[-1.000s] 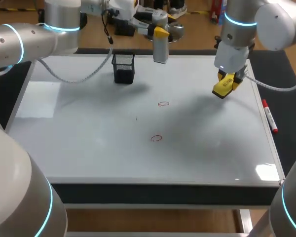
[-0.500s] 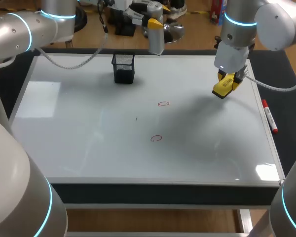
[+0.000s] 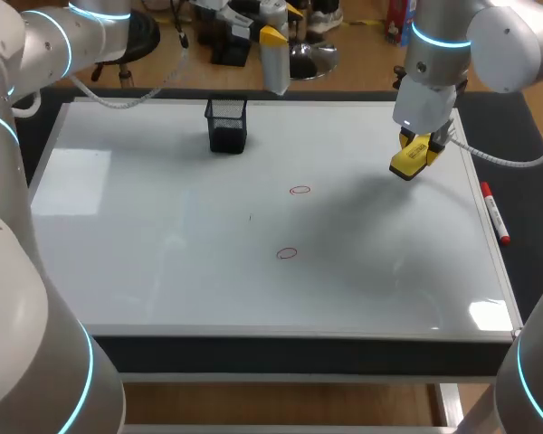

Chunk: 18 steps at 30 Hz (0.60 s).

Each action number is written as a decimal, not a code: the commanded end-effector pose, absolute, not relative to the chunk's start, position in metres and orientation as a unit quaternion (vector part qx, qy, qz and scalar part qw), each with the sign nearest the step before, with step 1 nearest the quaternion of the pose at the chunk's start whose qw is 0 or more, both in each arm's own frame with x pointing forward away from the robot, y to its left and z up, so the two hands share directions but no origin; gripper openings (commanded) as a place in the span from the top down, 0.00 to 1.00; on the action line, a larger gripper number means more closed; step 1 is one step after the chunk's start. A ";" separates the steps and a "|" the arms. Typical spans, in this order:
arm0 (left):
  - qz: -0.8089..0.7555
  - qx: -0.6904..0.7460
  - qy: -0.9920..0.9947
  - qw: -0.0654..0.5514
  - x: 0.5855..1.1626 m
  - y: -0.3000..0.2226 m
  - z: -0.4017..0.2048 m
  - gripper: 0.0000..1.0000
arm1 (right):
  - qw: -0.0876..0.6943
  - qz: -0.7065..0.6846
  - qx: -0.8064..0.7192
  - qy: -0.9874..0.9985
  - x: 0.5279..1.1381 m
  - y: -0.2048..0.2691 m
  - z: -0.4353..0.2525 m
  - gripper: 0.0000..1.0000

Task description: Pick up the inspection probe, press it on each red-marked spot on the whiteboard one by one, put down the probe, pick up the eraser, and wipe off all the red marks.

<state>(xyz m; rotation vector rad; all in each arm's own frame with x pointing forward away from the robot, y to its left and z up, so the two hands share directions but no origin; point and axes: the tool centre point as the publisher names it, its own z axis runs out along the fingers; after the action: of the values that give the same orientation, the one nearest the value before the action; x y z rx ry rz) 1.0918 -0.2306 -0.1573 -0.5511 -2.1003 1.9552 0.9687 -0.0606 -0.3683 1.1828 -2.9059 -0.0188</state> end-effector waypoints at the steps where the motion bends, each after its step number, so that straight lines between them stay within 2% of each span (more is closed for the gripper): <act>1: 0.662 -0.223 -0.700 0.151 1.103 -0.229 -0.163 1.00 | 0.003 -0.004 0.377 -0.926 0.969 -0.061 -0.367 1.00; 18: 0.666 -0.216 -0.698 0.151 1.117 -0.239 -0.166 1.00 | 0.003 -0.004 0.377 -0.926 0.969 -0.061 -0.367 1.00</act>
<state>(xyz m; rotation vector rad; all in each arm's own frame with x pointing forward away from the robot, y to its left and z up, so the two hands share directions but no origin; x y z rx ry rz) 1.1077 -0.2363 -0.1637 -0.4856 -2.1080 2.0135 0.9687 -0.0606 -0.3683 1.1828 -2.9059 -0.0188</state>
